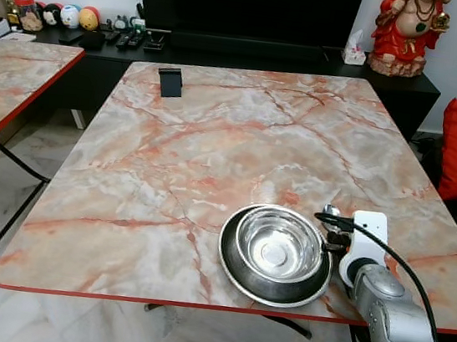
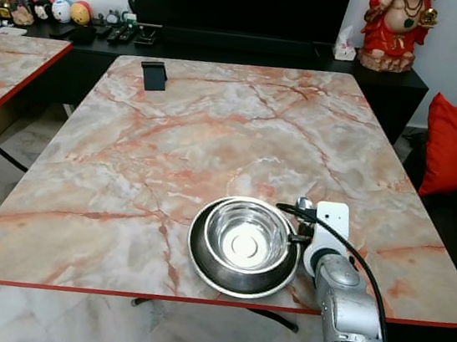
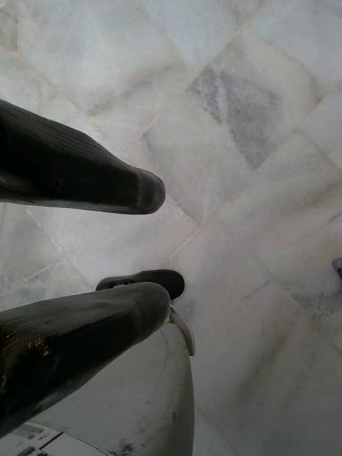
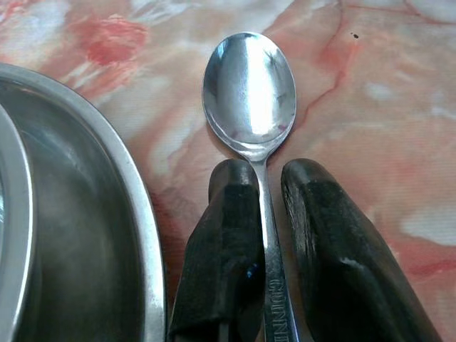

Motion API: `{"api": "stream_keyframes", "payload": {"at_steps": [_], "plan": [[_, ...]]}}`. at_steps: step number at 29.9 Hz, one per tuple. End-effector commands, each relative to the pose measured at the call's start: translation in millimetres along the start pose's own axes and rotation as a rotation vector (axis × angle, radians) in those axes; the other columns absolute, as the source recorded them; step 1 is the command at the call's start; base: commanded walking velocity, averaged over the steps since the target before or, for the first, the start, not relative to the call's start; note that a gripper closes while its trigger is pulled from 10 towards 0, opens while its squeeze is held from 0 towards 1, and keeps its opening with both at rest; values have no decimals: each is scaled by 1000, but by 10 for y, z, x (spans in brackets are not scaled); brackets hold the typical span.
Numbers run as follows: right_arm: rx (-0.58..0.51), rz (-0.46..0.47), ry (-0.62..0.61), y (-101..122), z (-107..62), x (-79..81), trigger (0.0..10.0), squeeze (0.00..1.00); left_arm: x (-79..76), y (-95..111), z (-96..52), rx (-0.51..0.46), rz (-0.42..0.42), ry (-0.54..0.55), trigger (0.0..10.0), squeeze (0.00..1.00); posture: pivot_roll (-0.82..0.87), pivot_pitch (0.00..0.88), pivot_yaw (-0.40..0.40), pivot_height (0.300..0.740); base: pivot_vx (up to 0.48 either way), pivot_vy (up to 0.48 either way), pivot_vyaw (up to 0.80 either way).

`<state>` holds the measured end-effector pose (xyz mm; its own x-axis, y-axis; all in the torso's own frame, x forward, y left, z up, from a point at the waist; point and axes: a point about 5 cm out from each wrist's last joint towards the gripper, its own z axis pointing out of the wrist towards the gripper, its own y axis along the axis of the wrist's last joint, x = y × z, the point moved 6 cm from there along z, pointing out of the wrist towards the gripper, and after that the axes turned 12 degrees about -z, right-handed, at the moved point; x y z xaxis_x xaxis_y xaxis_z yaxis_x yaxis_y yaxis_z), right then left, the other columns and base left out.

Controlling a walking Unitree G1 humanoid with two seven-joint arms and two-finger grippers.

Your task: Setting the table

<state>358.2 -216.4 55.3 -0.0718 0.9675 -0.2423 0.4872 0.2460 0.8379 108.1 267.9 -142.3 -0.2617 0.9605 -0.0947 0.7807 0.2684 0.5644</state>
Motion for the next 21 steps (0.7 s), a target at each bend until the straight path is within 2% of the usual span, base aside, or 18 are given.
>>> {"api": "stream_keyframes", "payload": {"at_steps": [1,21], "plan": [[-23,15,-15,79,1,-50,10000,0,70,-40,-26,19,-6,18,10000,0,-105,0,41,740,0,0,0],[-51,28,-30,196,-19,-111,10000,0,73,-33,-23,19,-5,20,10000,0,-106,0,43,740,0,0,0]]}}
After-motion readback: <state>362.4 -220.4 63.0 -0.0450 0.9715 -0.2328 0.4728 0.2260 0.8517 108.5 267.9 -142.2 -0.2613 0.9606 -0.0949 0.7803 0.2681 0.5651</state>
